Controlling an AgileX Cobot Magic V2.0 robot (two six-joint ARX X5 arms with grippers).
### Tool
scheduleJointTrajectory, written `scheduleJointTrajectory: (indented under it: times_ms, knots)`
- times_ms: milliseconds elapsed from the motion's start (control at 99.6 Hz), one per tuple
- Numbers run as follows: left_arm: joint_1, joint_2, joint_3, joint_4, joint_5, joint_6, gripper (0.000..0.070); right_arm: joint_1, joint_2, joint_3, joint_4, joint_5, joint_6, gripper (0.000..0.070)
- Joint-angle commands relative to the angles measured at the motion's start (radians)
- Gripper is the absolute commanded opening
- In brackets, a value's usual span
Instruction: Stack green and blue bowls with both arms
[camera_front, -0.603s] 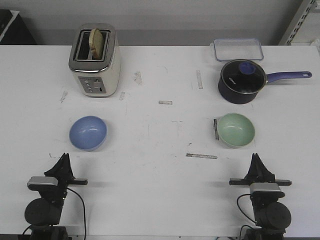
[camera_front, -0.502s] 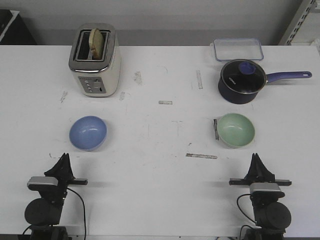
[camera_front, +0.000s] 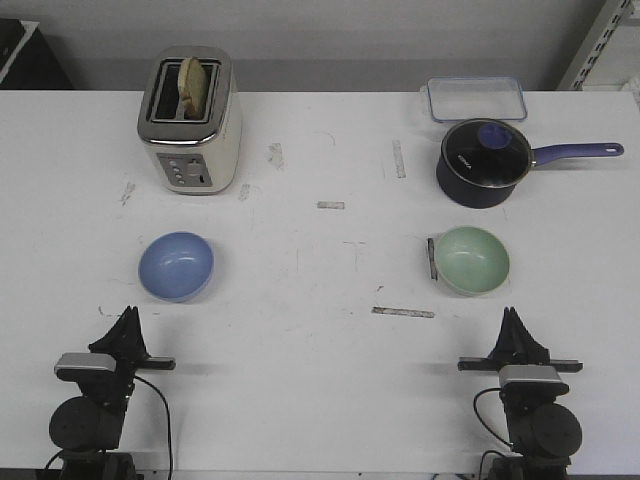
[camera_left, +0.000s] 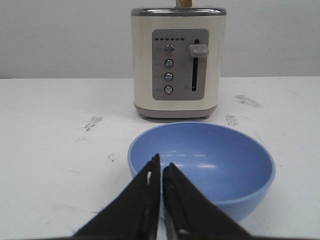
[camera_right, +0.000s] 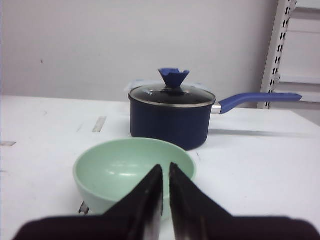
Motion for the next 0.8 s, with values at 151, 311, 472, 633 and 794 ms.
scheduleJointTrajectory:
  times_ms: [151,311,472,633,794]
  knots:
    - [0.000,0.000,-0.021,0.015,-0.002,0.009,0.0001,0.000,0.000,0.009,-0.006,0.003,0.015,0.0012]
    - [0.000,0.000,-0.021,0.015,-0.002,0.009,0.0001,0.000,0.023,0.081,-0.083,0.004,0.014,0.0012]
    - [0.000,0.000,-0.021,0.015,-0.002,0.009,0.0001,0.000,0.103,0.177,-0.168,0.004,0.014,0.0012]
    - [0.000,0.000,-0.021,0.015,-0.002,0.009,0.0001,0.000,0.236,0.274,-0.228,0.003,0.014,0.0011]
    - [0.000,0.000,-0.021,0.015,-0.002,0.009,0.0001,0.000,0.414,0.388,-0.306,0.003,0.014,0.0011]
